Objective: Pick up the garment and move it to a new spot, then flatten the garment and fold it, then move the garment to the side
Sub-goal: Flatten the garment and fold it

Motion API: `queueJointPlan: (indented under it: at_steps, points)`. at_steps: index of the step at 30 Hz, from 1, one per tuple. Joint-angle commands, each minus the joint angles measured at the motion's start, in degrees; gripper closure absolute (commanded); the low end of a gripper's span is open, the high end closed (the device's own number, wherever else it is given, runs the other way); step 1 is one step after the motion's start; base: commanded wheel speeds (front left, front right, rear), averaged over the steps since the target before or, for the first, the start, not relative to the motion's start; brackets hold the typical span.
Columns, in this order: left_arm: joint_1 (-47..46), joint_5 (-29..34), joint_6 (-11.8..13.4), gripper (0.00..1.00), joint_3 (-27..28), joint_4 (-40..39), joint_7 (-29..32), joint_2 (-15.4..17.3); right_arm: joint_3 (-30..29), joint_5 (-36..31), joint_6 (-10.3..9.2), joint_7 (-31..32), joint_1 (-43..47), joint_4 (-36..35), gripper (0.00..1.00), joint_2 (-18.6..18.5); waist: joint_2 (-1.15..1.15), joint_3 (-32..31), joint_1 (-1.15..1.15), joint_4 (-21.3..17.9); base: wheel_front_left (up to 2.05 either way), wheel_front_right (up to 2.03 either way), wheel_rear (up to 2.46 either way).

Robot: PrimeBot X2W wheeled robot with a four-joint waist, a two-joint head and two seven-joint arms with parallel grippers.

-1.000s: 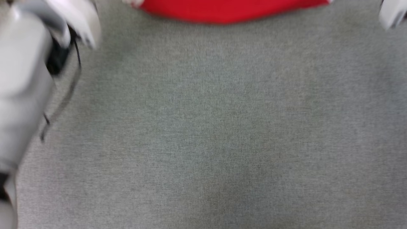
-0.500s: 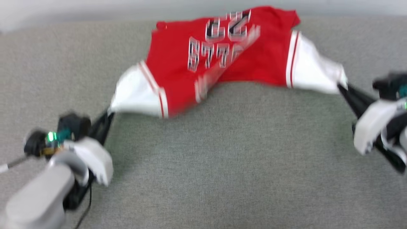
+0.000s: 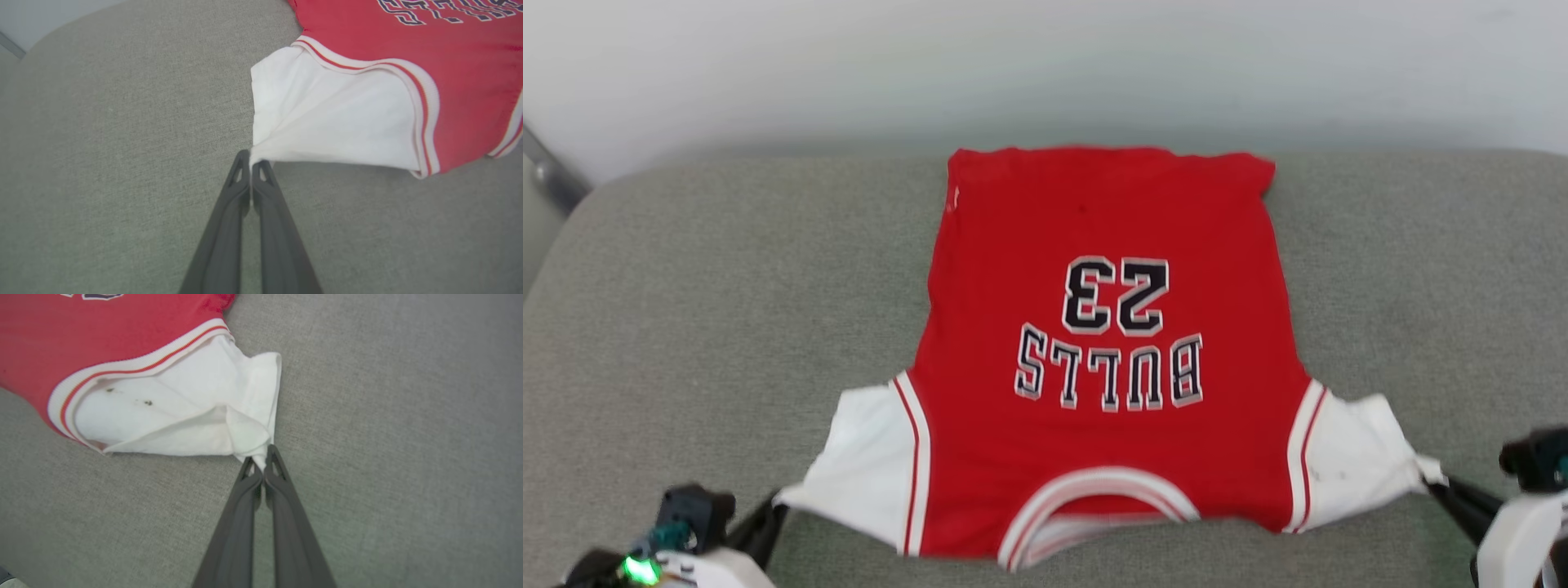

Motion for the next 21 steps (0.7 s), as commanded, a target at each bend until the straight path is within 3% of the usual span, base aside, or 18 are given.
queueJointPlan:
  at_steps: [1,11,19,20,21]
  points:
    - [2.1,-1.2,0.5,1.0,-0.2,-1.0,0.3,0.3,-1.1,0.3,-0.06,0.9,2.6,-1.2,1.0,-0.9,0.0,-1.5,0.02,0.5,0.0,0.0,0.0]
    - [11.5,-4.7,4.0,1.0,-2.4,-9.1,3.1,4.9,-11.0,0.6,-0.07,11.6,20.2,-11.0,1.0,-3.2,0.0,-3.7,0.02,1.8,0.0,0.0,0.0]
    - [11.5,-4.6,5.0,1.0,-3.0,-12.0,4.4,4.6,-17.7,1.4,-0.07,21.0,26.4,-19.1,1.0,-2.9,0.0,-3.2,0.02,2.1,0.0,0.0,0.0]
    - [11.2,-4.6,5.1,1.0,-3.0,-12.2,4.4,4.4,-19.0,1.3,-0.07,21.7,26.2,-19.9,0.65,-2.8,0.0,-2.9,0.02,2.1,0.0,0.0,0.0]
    - [10.7,-4.2,5.1,1.0,-3.0,-12.4,4.4,4.3,-19.7,1.1,-0.06,22.5,26.2,-21.0,0.65,-2.9,0.0,-2.6,0.02,2.2,0.0,0.0,0.0]
